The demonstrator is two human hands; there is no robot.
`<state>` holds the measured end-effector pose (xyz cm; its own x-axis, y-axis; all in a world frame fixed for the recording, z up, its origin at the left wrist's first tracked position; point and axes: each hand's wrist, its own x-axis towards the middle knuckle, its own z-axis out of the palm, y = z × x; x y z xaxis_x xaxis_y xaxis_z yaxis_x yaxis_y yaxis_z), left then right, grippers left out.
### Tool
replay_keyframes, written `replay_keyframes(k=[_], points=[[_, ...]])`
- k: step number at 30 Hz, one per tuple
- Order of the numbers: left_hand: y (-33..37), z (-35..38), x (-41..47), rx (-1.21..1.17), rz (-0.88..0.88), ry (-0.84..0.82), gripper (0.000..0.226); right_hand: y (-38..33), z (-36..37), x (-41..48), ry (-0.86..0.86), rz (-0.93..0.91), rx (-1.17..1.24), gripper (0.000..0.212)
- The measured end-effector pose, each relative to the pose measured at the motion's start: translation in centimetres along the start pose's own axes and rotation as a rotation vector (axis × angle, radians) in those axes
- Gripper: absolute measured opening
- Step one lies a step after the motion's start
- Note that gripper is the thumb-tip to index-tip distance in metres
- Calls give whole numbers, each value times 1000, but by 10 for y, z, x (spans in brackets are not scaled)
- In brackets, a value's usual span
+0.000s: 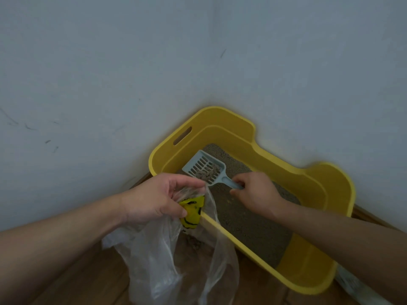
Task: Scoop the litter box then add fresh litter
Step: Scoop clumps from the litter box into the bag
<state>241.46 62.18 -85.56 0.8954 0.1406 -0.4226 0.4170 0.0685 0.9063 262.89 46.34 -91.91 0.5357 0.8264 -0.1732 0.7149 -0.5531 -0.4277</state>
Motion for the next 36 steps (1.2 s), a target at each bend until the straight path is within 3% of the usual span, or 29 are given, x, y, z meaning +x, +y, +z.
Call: replay_keyframes(k=[24,36], points=[[-1,-21,-47,256,-49,80,76,-23,-68,-74,5,-24,-55,22],[-1,-25,-52,304,-43,88,82,-39,-81,-109,-101,-257,-19,23]])
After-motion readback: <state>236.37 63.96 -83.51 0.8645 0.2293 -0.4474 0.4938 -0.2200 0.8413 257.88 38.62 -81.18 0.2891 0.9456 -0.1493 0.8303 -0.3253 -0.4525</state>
